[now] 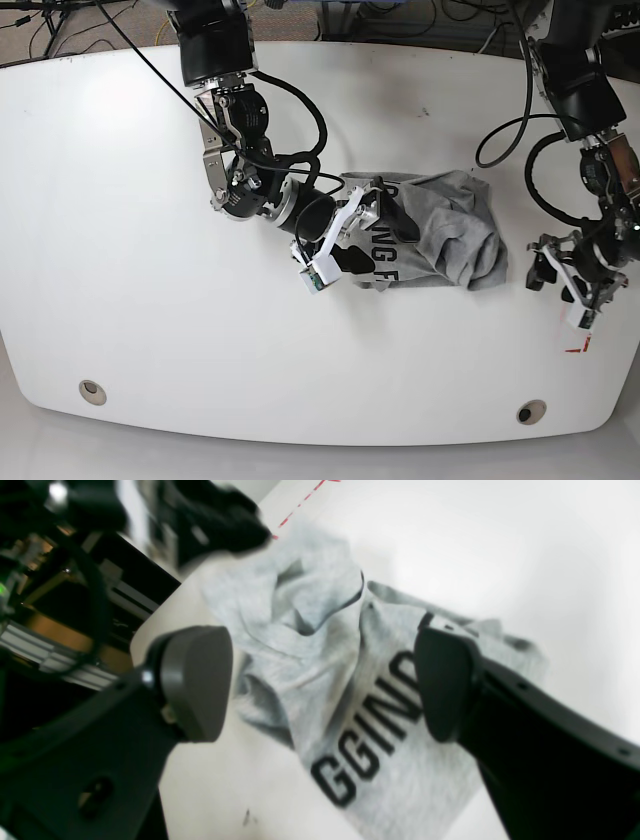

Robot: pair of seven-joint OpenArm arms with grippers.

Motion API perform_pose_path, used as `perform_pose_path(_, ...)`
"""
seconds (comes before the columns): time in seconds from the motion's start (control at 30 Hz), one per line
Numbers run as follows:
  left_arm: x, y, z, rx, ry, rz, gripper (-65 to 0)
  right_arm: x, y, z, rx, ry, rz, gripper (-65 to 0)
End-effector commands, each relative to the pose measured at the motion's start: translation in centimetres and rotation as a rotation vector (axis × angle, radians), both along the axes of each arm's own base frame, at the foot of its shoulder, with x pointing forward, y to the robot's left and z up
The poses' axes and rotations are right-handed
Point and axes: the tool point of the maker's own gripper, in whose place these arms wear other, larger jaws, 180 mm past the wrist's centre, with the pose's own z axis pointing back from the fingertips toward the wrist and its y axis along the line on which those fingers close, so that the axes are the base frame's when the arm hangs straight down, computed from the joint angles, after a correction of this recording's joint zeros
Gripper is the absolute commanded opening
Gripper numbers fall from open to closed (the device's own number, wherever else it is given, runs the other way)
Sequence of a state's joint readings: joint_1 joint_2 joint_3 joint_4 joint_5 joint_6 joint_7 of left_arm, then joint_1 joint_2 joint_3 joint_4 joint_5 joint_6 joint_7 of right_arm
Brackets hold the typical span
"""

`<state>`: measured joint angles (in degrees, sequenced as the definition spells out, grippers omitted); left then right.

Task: Fold the T-shirt properly
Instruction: 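Fold the strip's end over toward the left gripper with the right gripper, then release the left gripper and regrasp the folded bundle's edge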

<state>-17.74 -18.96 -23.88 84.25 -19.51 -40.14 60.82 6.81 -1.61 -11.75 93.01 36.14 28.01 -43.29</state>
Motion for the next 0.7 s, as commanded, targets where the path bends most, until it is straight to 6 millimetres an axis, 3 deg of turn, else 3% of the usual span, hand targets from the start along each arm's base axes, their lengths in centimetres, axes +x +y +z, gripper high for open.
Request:
perform_pose_path(0.0, 0.3, 3.4, 4.5, 0.054, -0.115, 0.061, -26.5, 0.7, 0.5, 2.2, 0.051, -0.051, -0.004, -10.6)
perform_pose_path(0.27, -3.6, 11.9, 8.5, 0.154, -0.179, 0.245, -26.5, 2.1, 1.2, 1.5, 0.05, -0.02, -0.002, -10.9)
perform_pose_path(0.4, -5.7, 15.6, 10.5, 0.192, -0.241, 0.316, -26.5, 3.6, 1.7, 1.4, 0.071, -0.011, -0.014, -17.9)
perform_pose_path(0.57, -8.0, 17.7, 9.3, 0.23, -0.207, 0.328, -26.5, 5.2, 1.9, 0.2, 0.088, 0.025, -0.038, -33.5)
perform_pose_path(0.67, -8.5, 17.4, 7.8, 0.234, -0.163, 0.311, -26.5, 5.8, 1.8, -0.4, 0.083, 0.041, -0.045, -41.9)
